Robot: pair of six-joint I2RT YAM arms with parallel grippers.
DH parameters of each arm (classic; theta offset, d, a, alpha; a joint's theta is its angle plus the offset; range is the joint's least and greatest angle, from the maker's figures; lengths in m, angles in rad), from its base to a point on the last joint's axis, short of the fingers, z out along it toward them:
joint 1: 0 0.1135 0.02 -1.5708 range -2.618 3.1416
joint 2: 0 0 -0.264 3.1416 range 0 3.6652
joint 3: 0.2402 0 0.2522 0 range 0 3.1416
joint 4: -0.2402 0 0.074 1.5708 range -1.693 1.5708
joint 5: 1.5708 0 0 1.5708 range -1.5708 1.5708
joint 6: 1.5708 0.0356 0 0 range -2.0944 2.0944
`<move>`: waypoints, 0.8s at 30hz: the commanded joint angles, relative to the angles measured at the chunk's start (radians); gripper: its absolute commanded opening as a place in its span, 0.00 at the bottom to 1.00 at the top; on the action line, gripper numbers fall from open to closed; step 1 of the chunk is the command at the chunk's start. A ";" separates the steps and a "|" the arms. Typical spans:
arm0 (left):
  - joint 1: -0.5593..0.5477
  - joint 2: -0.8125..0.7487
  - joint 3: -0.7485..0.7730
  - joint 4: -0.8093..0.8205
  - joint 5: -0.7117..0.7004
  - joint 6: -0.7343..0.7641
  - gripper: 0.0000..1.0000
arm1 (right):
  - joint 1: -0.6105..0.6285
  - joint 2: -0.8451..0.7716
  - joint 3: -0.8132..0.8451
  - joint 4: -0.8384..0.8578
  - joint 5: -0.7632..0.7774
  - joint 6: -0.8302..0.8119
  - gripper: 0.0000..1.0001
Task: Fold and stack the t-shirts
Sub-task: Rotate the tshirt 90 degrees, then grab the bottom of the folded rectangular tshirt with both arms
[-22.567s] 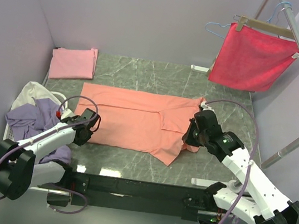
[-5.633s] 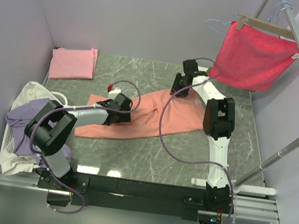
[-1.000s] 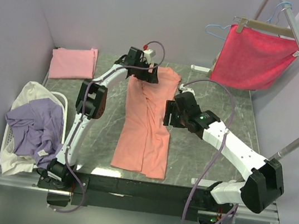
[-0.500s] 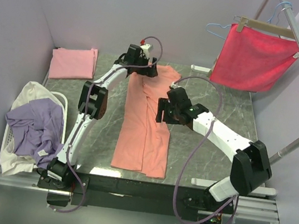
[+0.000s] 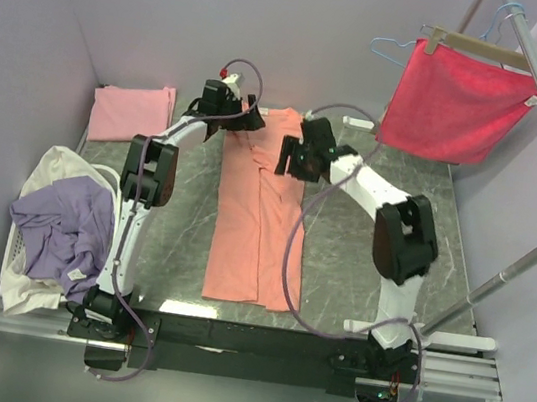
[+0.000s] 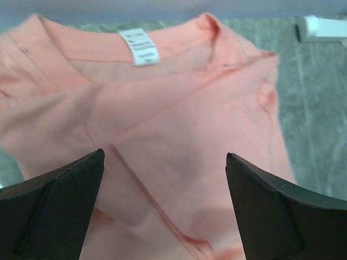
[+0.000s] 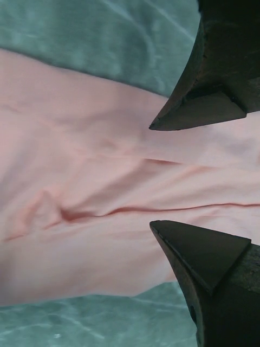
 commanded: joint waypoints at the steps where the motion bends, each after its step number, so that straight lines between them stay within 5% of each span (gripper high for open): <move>1: -0.031 -0.219 -0.108 0.142 0.013 -0.028 1.00 | -0.054 0.169 0.282 -0.024 -0.093 -0.047 0.73; 7: -0.044 -0.238 -0.070 0.041 0.062 -0.009 0.99 | -0.097 0.453 0.662 -0.174 -0.162 -0.042 0.74; 17: -0.048 -0.196 -0.102 -0.145 0.000 0.011 0.99 | -0.143 0.576 0.731 -0.196 -0.178 -0.019 0.75; 24: -0.044 -0.010 0.110 -0.291 -0.025 0.005 1.00 | -0.172 0.680 0.863 -0.282 -0.148 -0.010 0.77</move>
